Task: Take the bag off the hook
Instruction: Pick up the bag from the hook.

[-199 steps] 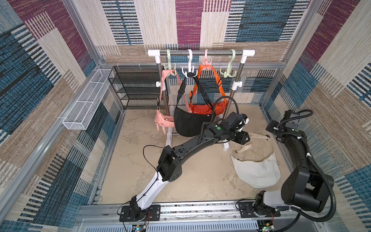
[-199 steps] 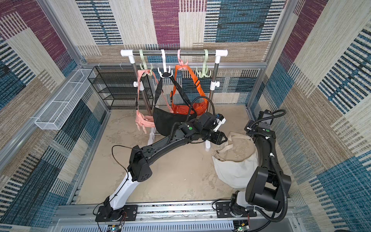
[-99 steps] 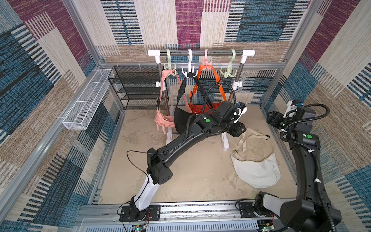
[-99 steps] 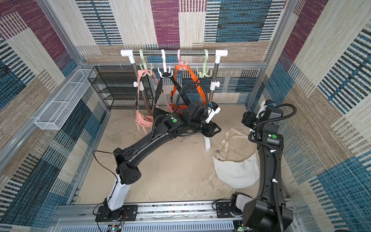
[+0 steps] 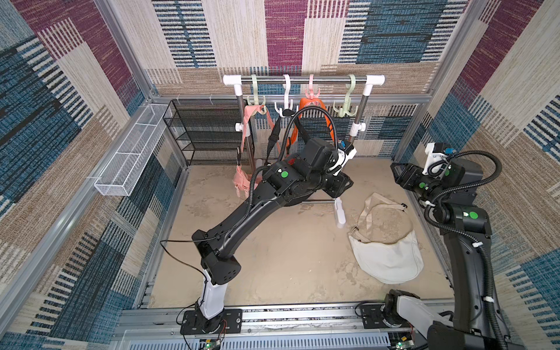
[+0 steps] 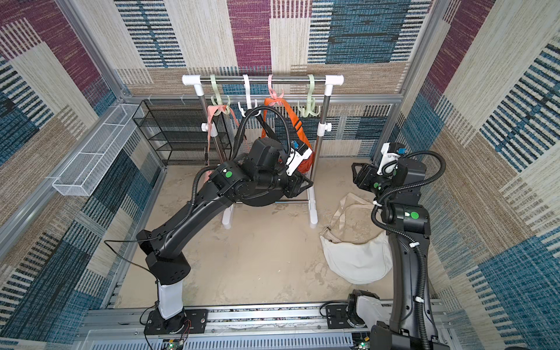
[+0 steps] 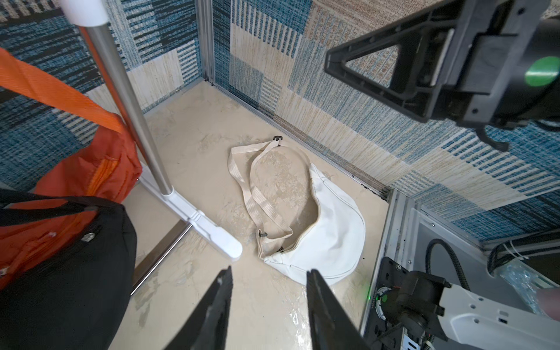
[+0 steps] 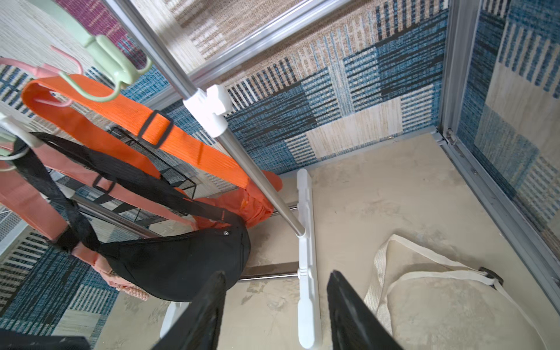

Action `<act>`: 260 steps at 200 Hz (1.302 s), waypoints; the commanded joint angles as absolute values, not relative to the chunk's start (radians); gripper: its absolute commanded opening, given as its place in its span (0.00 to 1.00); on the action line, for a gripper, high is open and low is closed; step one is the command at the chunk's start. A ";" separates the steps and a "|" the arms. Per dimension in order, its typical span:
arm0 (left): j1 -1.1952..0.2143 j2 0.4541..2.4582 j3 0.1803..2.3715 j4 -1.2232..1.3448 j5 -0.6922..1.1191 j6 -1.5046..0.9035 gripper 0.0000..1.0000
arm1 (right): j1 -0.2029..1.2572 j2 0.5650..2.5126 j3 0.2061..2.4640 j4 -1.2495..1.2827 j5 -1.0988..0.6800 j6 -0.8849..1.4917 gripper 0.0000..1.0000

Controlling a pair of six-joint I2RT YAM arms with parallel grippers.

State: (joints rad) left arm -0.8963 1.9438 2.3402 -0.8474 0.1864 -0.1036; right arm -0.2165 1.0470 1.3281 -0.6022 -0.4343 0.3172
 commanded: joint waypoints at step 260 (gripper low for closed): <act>-0.515 1.914 2.393 -0.917 0.304 -0.130 0.42 | 0.183 1.436 1.749 -0.433 -0.319 0.246 0.49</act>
State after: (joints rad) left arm -0.5224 1.8820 2.3539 -0.9062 0.2813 -0.1139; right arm 0.1730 1.4128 1.7386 -0.5034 -0.3298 0.2848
